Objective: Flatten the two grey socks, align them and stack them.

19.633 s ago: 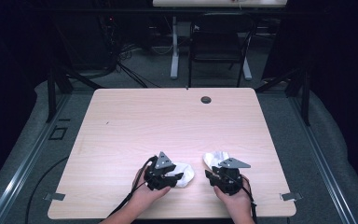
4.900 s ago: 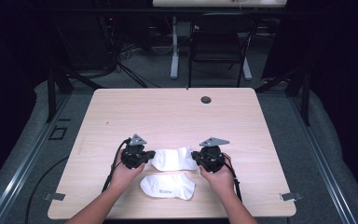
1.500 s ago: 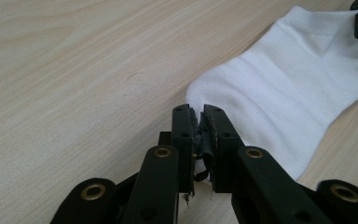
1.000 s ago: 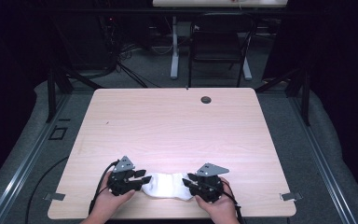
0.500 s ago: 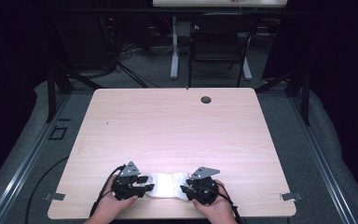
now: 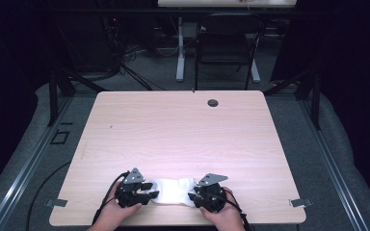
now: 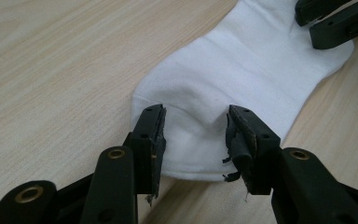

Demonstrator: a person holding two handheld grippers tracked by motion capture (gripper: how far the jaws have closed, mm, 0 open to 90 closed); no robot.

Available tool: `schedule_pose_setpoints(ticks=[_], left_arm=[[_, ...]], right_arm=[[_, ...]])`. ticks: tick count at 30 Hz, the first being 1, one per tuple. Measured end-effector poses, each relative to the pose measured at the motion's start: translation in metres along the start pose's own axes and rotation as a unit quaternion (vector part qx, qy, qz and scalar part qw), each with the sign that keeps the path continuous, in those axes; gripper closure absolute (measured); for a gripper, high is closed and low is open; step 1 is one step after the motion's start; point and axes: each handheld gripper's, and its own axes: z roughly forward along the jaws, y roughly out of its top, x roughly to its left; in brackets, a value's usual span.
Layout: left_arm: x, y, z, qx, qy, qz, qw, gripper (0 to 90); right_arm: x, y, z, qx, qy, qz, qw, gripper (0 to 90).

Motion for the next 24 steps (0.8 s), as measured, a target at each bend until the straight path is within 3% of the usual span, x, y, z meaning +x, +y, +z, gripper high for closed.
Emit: schedule_pose_setpoints(ticks=[9, 14, 20, 24], left_arm=[[0.003, 0.002, 0.003, -0.007, 0.009, -0.002, 0.9999, 56.7], [0.008, 0.005, 0.006, -0.012, 0.007, -0.017, 0.9998, 56.5], [0.014, 0.011, 0.011, -0.016, 0.016, -0.017, 0.9996, 55.7], [0.018, 0.014, 0.013, -0.023, 0.017, -0.031, 0.9991, 55.4]], right_arm=[[-0.005, 0.004, 0.004, 0.000, -0.006, 0.001, 1.0000, 66.5], [-0.011, 0.008, 0.007, 0.002, -0.008, -0.004, 1.0000, 66.4], [-0.019, 0.014, 0.010, 0.001, -0.003, 0.006, 1.0000, 66.4], [-0.025, 0.019, 0.013, 0.003, -0.004, 0.016, 0.9999, 66.4]])
